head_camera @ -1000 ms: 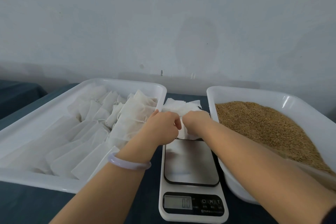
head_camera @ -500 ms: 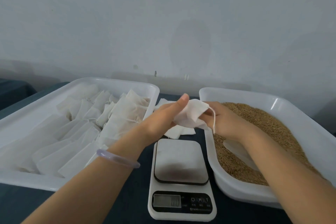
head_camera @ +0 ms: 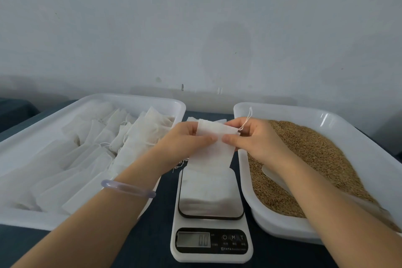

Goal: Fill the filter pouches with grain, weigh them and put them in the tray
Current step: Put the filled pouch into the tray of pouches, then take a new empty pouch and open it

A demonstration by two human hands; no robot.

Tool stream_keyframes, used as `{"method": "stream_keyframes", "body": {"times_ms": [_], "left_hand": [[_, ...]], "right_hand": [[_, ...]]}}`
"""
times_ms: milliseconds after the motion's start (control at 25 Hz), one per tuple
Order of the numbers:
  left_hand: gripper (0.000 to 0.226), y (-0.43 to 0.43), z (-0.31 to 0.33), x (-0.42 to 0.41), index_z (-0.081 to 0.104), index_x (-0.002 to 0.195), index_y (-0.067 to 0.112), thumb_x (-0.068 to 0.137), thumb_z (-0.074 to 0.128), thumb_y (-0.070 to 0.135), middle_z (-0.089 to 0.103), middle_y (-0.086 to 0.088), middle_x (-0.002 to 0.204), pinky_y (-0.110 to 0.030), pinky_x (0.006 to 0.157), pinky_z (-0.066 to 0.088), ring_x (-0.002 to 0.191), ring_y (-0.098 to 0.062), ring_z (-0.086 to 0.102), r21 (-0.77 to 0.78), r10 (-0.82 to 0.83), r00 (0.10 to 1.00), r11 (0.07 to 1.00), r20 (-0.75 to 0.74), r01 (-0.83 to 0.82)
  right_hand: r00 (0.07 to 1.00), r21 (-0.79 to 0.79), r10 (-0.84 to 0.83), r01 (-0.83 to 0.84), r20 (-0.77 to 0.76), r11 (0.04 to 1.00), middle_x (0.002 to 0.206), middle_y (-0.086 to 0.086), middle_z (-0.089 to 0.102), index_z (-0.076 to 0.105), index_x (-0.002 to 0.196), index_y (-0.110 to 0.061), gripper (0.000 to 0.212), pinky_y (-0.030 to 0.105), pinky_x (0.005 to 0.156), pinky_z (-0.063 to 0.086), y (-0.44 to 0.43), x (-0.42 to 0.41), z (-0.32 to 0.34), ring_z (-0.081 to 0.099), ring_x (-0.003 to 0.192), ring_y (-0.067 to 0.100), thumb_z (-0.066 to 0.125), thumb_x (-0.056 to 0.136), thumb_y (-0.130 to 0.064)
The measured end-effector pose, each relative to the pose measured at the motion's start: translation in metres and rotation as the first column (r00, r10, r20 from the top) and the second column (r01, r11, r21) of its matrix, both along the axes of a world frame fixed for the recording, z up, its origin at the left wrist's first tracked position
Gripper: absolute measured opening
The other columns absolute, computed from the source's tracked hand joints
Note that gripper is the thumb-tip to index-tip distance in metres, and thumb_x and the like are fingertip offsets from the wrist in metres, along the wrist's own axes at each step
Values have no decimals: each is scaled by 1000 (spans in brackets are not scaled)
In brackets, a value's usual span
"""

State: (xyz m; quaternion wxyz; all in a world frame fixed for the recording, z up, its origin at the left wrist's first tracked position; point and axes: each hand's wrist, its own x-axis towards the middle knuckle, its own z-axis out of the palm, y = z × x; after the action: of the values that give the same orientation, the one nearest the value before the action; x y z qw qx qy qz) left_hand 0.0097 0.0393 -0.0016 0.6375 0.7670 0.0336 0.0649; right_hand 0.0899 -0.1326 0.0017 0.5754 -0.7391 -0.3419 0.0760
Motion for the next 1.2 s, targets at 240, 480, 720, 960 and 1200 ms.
{"method": "stream_keyframes", "body": {"times_ms": [240, 480, 720, 960, 1200], "left_hand": [[12, 1, 1, -2, 65, 73, 14, 82, 72, 17, 59, 7, 58, -17, 58, 39, 55, -8, 52, 113, 61, 998, 992, -31, -57], [28, 2, -1, 0, 54, 61, 23, 79, 75, 19, 44, 19, 38, -7, 39, 29, 36, 3, 41, 191, 54, 998, 980, -17, -50], [19, 1, -2, -3, 63, 83, 13, 74, 79, 14, 65, 4, 72, -26, 62, 48, 65, -13, 59, 201, -65, 995, 976, -74, 78], [38, 1, -1, -6, 55, 81, 19, 60, 87, 15, 66, 3, 80, -19, 65, 45, 70, -10, 60, 243, -165, 979, 951, -120, 190], [24, 0, 2, -12, 59, 93, 15, 78, 73, 2, 68, 9, 73, -26, 58, 53, 67, -18, 69, 133, -301, 938, 936, -170, 325]], "right_hand": [[972, 17, -68, 66, 225, 998, 94, -28, 65, 61, 99, -41, 40, 7, 73, 42, -2, -11, 5, 57, 84, -9, 80, 72, -18], [894, -184, 23, 66, 447, 981, 105, -21, 61, 70, 78, -27, 15, 2, 87, 29, 0, -16, 4, 46, 110, -2, 81, 69, -29], [986, -185, 25, 6, 166, 983, 67, 13, 58, 61, 52, -13, 39, 39, 70, 40, -1, -15, 5, 48, 71, 31, 55, 88, -24], [957, -266, 198, -138, 214, 954, 70, -26, 62, 68, 73, -39, 36, 8, 75, 40, -3, -23, 13, 53, 76, -6, 70, 75, -3], [963, -244, 210, -166, 168, 955, 79, -21, 63, 75, 95, -24, 23, 30, 77, 41, -8, -19, 13, 49, 77, 9, 71, 79, -7]]}}
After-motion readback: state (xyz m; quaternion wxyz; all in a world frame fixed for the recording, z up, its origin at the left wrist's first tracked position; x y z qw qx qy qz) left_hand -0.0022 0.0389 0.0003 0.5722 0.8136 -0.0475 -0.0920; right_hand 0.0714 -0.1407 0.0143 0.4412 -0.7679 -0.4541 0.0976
